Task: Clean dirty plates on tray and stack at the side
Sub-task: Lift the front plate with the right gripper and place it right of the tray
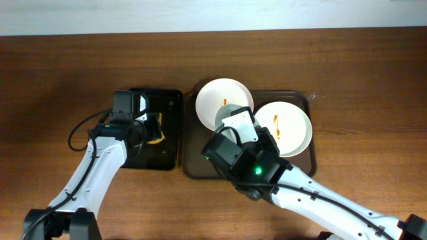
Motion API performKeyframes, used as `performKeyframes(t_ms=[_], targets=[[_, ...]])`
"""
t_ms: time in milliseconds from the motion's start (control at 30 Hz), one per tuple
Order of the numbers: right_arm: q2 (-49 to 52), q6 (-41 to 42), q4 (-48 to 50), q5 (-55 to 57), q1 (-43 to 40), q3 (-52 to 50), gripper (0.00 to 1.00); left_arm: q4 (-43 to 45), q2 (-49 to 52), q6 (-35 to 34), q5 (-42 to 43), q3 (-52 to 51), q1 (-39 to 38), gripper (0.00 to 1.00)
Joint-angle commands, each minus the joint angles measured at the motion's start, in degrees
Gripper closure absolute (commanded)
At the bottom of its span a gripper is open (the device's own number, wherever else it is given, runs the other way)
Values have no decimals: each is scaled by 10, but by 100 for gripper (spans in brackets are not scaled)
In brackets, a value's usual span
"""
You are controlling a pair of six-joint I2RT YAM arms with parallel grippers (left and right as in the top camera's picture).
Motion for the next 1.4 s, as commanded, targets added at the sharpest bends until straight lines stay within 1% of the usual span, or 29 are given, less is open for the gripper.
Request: performKeyframes(t_ms=[0,200,267,333,433,533,600,633,700,833,1000,1067,1167,1233,1300,1367], targets=[[-14,7,7,97,16,13,96,9,1,11,-4,-2,2,100],[-14,11,20,97,15,13,96,9,1,11,-4,-2,2,100],[-14,32,19,93,15,13,96,9,1,11,-4,-2,2,100],[-14,54,19,65,10,13,96,9,1,11,-4,-2,2,100],[-14,131,7,-14,-35,13,96,9,1,11,-4,-2,2,100],[-15,150,4,-60,-99,13,96,9,1,11,-4,-2,2,100],[-23,156,4,-91,-153,13,96,9,1,11,-4,-2,2,100],[-33,158,4,-119,-195,13,96,9,1,11,-4,-2,2,100],[-54,157,3,-194,-306,13,96,9,1,11,-4,-2,2,100],[-61,155,-20,-292,-479,13,96,8,1,11,-4,-2,2,100],[-34,93,-19,-413,-667,13,96,8,1,11,-4,-2,2,100],[-8,59,-13,-469,-730,13,96,8,1,11,-4,-2,2,100],[33,56,-7,-510,-803,13,96,8,1,11,-3,-2,2,100],[60,48,19,-550,-852,13,96,8,1,11,-3,-2,2,100],[77,35,40,-591,-882,13,96,8,1,11,-4,-2,2,100],[89,35,47,-592,-897,13,96,8,1,11,-3,-2,2,100]])
